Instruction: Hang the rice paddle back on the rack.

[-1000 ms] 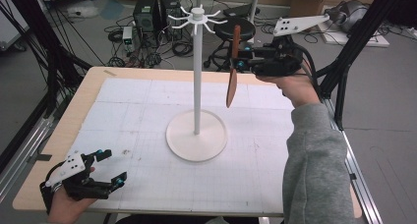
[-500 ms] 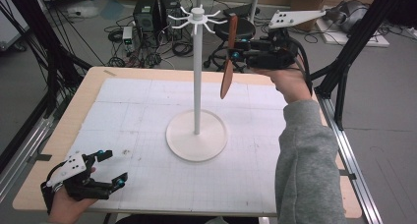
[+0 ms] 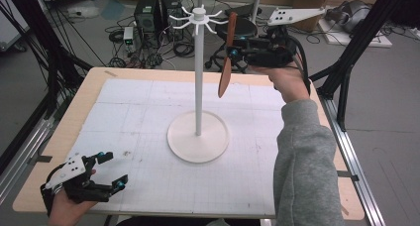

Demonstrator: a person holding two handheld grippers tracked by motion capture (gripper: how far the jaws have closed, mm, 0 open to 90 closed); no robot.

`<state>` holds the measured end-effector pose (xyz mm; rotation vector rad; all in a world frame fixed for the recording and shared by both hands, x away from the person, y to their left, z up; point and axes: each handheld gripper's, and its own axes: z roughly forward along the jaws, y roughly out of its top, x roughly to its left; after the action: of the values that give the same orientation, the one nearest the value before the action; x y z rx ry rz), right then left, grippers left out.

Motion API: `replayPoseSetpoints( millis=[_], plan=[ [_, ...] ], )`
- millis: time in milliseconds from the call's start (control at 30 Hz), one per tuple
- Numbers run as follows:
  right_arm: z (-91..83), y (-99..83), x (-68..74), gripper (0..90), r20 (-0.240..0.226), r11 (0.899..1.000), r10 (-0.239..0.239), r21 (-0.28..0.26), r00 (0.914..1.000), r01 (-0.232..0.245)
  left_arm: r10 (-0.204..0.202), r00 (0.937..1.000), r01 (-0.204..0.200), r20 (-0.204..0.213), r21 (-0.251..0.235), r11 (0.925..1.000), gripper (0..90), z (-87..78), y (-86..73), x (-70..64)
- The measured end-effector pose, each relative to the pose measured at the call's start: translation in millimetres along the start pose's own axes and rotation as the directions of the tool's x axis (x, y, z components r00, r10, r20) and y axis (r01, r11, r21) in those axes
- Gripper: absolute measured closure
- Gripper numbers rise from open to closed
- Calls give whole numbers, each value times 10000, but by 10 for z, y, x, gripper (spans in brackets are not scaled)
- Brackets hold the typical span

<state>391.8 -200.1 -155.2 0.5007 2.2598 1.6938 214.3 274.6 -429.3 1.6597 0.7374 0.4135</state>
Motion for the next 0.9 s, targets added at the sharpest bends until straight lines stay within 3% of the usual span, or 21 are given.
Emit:
replayPoseSetpoints(
  millis=[467, 900],
  plan=[
    [143, -13, 20, 643, -169, 9998, -199, 7, 9997, 199, 13, 10000, -13, -29, 58, 10000, 34, -6, -1, 6],
    [143, -67, 11, 642, -216, 9997, -102, -212, 9997, 97, 5, 10000, -4, -66, 92, 10000, 34, 5, -6, 5]
  ],
)
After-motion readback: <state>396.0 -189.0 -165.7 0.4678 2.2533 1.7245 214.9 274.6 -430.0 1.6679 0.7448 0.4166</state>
